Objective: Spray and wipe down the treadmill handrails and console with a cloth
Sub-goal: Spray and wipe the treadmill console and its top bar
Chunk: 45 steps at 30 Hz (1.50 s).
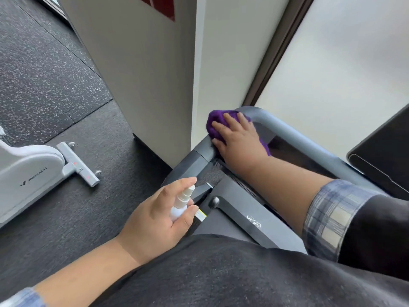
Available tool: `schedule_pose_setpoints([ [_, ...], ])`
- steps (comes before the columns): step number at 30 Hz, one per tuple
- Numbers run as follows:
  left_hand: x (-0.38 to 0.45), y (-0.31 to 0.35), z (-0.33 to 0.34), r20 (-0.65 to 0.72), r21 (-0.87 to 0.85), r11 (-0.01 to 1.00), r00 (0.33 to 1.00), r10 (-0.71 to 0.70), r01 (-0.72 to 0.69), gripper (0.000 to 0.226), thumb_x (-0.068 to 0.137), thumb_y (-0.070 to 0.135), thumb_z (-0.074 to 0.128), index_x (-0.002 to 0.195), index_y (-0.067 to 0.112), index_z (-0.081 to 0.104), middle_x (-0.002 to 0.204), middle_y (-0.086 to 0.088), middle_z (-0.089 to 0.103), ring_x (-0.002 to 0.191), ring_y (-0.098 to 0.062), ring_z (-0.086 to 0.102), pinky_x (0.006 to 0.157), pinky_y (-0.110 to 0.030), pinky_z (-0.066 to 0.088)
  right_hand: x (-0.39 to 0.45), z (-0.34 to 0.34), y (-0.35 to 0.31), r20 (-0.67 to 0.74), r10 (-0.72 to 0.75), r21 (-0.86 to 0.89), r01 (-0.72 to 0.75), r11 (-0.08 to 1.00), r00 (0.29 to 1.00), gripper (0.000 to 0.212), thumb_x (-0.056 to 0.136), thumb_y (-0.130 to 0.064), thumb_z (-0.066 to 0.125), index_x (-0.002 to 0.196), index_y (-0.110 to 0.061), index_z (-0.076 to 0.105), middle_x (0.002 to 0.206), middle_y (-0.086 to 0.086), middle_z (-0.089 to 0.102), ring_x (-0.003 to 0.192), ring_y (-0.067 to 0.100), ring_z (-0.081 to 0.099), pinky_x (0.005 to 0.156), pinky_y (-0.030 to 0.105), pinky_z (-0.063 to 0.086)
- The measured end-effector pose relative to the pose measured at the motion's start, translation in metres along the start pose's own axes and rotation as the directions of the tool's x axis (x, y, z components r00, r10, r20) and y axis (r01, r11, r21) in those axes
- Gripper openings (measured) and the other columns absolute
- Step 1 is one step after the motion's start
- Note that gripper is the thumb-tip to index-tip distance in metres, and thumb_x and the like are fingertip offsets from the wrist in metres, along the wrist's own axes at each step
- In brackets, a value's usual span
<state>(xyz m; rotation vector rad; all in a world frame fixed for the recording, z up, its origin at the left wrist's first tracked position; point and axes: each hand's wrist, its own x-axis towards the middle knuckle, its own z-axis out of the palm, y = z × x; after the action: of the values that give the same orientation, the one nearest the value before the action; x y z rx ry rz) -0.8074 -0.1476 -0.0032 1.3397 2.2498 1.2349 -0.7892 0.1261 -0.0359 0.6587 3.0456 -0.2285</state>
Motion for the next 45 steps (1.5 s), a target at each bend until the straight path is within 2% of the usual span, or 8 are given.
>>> schedule_pose_setpoints([
  [5, 0.007, -0.002, -0.004, -0.052, -0.025, 1.0, 0.999, -0.002, 0.001, 0.049, 0.092, 0.039, 0.055, 0.137, 0.029, 0.04, 0.103, 0.006, 0.066, 0.087, -0.008, 0.063, 0.082, -0.017, 0.048, -0.057, 0.015, -0.061, 0.02, -0.32, 0.023, 0.32, 0.947, 0.947, 0.054, 0.095, -0.053, 0.048, 0.144, -0.03, 0.053, 0.154, 0.006, 0.046, 0.144, 0.042, 0.033, 0.117, 0.062, 0.024],
  [9, 0.015, 0.001, -0.004, -0.038, 0.005, 1.0, 0.999, 0.016, -0.016, 0.048, 0.092, 0.038, 0.055, 0.137, 0.028, 0.042, 0.106, 0.004, 0.066, 0.09, -0.002, 0.06, 0.086, -0.004, 0.039, -0.063, 0.02, -0.052, 0.0, -0.426, -0.034, 0.426, 0.904, 0.905, 0.054, 0.096, -0.051, 0.05, 0.145, -0.03, 0.052, 0.153, 0.005, 0.047, 0.144, 0.039, 0.037, 0.116, 0.059, 0.03],
  [11, 0.017, 0.003, -0.003, -0.005, 0.004, 1.0, 1.0, 0.018, -0.018, 0.048, 0.092, 0.039, 0.054, 0.138, 0.031, 0.041, 0.104, 0.006, 0.066, 0.087, -0.002, 0.061, 0.084, -0.005, 0.04, -0.047, 0.016, -0.035, 0.019, -0.371, -0.082, 0.371, 0.925, 0.929, 0.057, 0.096, -0.054, 0.049, 0.148, -0.033, 0.047, 0.155, 0.004, 0.044, 0.144, 0.038, 0.035, 0.118, 0.056, 0.027],
  [17, 0.018, 0.011, 0.006, 0.136, 0.038, 0.999, 0.991, 0.022, -0.028, 0.05, 0.09, 0.046, 0.051, 0.137, 0.047, 0.035, 0.093, 0.022, 0.061, 0.082, 0.006, 0.058, 0.076, -0.007, 0.042, 0.001, -0.012, 0.048, 0.026, 0.178, -0.108, -0.174, 0.979, 0.984, 0.065, 0.1, -0.059, 0.041, 0.157, -0.039, 0.019, 0.166, 0.002, 0.017, 0.152, 0.033, 0.011, 0.121, 0.055, 0.012],
  [25, 0.04, 0.037, 0.029, 0.27, 0.082, 0.984, 0.954, 0.132, -0.16, 0.053, 0.091, 0.053, 0.047, 0.14, 0.05, 0.028, 0.101, 0.023, 0.057, 0.09, 0.003, 0.058, 0.076, -0.024, 0.05, -0.031, -0.018, 0.063, 0.013, 0.402, -0.1, -0.399, 0.912, 0.916, 0.07, 0.096, -0.06, 0.047, 0.156, -0.034, 0.02, 0.165, 0.007, 0.018, 0.149, 0.04, 0.015, 0.119, 0.058, 0.015],
  [35, 0.056, 0.041, 0.052, 0.31, 0.092, 0.988, 0.946, 0.092, -0.126, 0.057, 0.089, 0.052, 0.049, 0.137, 0.065, 0.023, 0.106, 0.029, 0.053, 0.09, 0.0, 0.054, 0.077, -0.027, 0.043, -0.14, -0.023, 0.12, 0.005, 0.61, -0.117, -0.606, 0.787, 0.792, 0.064, 0.101, -0.057, 0.038, 0.158, -0.035, 0.018, 0.165, 0.007, 0.021, 0.147, 0.038, 0.019, 0.121, 0.046, 0.02],
  [40, 0.102, 0.029, 0.039, 0.188, 0.164, 0.985, 0.978, -0.086, 0.055, 0.05, 0.093, 0.046, 0.052, 0.132, 0.065, 0.026, 0.095, 0.019, 0.053, 0.082, -0.007, 0.054, 0.073, -0.032, 0.039, -0.15, -0.033, 0.122, -0.212, 0.571, 0.15, -0.551, 0.821, 0.793, 0.047, 0.101, -0.04, 0.047, 0.146, -0.025, 0.048, 0.139, 0.005, 0.057, 0.119, 0.037, 0.05, 0.101, 0.044, 0.041],
  [45, 0.176, 0.018, 0.04, 0.214, 0.413, 0.909, 0.965, -0.154, 0.054, 0.046, 0.096, 0.039, 0.046, 0.138, 0.047, 0.028, 0.104, 0.005, 0.059, 0.087, -0.024, 0.055, 0.073, -0.036, 0.043, -0.138, -0.026, 0.072, -0.188, 0.46, 0.246, -0.412, 0.878, 0.868, 0.048, 0.1, -0.039, 0.053, 0.146, -0.028, 0.049, 0.147, 0.0, 0.052, 0.117, 0.038, 0.05, 0.099, 0.05, 0.043],
])
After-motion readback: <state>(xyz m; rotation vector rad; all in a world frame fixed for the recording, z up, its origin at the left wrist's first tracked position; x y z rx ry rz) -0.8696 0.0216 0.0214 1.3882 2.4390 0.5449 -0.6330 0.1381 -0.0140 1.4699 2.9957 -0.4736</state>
